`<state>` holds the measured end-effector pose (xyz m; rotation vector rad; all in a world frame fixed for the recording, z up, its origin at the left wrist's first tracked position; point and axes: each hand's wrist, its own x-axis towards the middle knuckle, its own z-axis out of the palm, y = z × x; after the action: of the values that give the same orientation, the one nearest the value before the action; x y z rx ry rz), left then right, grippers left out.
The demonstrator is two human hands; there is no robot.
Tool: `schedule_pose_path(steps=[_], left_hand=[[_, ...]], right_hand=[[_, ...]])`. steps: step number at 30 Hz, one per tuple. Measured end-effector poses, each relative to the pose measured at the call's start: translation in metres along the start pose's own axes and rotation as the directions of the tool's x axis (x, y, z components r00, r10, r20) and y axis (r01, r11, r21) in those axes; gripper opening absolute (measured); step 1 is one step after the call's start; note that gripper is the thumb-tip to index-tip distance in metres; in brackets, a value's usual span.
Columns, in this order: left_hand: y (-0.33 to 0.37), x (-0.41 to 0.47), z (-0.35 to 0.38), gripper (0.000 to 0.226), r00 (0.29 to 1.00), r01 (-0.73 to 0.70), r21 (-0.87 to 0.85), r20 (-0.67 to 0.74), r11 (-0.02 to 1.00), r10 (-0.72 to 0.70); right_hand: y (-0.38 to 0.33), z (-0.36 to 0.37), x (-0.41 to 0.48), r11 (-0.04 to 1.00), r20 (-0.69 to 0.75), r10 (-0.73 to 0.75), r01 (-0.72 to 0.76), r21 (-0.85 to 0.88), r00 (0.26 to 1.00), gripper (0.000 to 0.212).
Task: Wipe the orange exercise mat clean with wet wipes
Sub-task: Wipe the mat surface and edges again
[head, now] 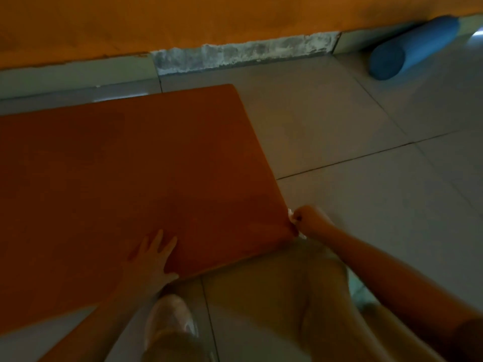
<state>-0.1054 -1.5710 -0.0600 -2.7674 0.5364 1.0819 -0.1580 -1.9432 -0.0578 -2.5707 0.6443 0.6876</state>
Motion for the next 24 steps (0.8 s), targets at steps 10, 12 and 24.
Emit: schedule_pose_path(steps=[10,12,24], left_hand=[[-0.001,0.005,-0.003,0.092,1.000,0.004,-0.055,-0.014,0.998,-0.005],[-0.003,0.007,-0.001,0.092,1.000,-0.010,-0.029,-0.027,1.000,0.009],[-0.017,-0.010,0.006,0.076,0.994,-0.084,0.075,-0.064,0.994,0.089]], right_hand=[[0.005,0.066,-0.039,0.819,-0.308,0.346,-0.126,0.559,0.886,0.034],[0.000,0.073,-0.047,0.753,-0.283,0.418,-0.155,0.640,0.863,0.026],[-0.080,0.123,-0.080,0.728,-0.221,0.371,-0.135,0.672,0.902,0.029]])
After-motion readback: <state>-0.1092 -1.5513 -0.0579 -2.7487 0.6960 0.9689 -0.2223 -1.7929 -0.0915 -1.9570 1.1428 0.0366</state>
